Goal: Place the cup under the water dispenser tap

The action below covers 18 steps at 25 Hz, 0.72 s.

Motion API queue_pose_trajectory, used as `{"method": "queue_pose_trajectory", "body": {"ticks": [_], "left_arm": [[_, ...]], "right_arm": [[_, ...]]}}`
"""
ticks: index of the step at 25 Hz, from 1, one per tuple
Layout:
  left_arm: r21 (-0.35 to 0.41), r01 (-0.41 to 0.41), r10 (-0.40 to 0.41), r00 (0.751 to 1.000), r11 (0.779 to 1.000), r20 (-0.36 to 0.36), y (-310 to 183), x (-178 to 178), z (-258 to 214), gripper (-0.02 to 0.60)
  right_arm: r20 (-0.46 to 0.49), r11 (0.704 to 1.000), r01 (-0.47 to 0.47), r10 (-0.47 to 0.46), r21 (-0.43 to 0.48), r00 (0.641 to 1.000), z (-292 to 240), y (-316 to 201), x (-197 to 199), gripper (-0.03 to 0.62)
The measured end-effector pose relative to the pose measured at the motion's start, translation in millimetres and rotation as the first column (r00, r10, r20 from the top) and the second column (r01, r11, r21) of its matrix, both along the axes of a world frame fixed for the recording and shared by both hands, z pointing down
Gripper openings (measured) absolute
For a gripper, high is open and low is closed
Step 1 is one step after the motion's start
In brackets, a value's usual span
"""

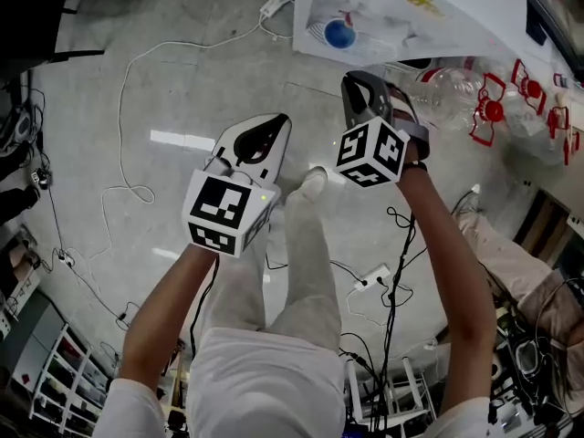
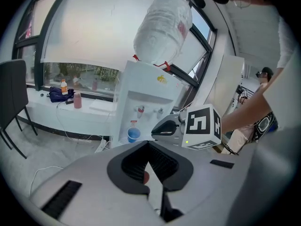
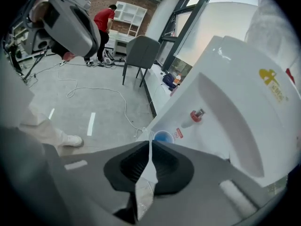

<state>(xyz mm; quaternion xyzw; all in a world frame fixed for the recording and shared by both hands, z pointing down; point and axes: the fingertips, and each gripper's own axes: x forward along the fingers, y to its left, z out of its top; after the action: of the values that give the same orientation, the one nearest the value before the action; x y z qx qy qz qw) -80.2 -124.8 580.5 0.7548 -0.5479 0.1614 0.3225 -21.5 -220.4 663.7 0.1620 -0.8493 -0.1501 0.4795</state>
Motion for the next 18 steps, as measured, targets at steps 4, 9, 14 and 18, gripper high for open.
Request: {"method": "queue_pose_trajectory", "body": {"ticks": [4, 9, 14, 18], "left_arm": [[0.013, -0.009, 0.009, 1.000, 1.000, -0.008, 5.9, -1.1, -16.5, 0.002], [0.022, -0.022, 0.023, 1.000, 1.000, -0.012, 13.7, 2.3, -41.4, 0.002], [0.048, -0.042, 0.043, 0.999, 0.998, -0.008, 26.1, 5.9, -69.6, 0.002], [0.054, -0.062, 0.063, 0.998, 0.997, -0.002, 30.9, 3.4, -89.6, 0.002]], "right_arm": [[0.021, 1.000, -0.017, 0.017, 0.008, 1.000, -23.4, 14.0, 2.9, 0.018], [0.061, 0.999, -0.052, 0.052, -0.005, 0.997, -56.3, 31.4, 10.2, 0.012], [0.103, 0.997, -0.075, 0.077, -0.020, 0.992, -89.8, 57.1, 17.3, 0.011], [0.133, 0.995, -0.092, 0.096, -0.031, 0.987, -120.8, 70.1, 18.3, 0.011]]}}
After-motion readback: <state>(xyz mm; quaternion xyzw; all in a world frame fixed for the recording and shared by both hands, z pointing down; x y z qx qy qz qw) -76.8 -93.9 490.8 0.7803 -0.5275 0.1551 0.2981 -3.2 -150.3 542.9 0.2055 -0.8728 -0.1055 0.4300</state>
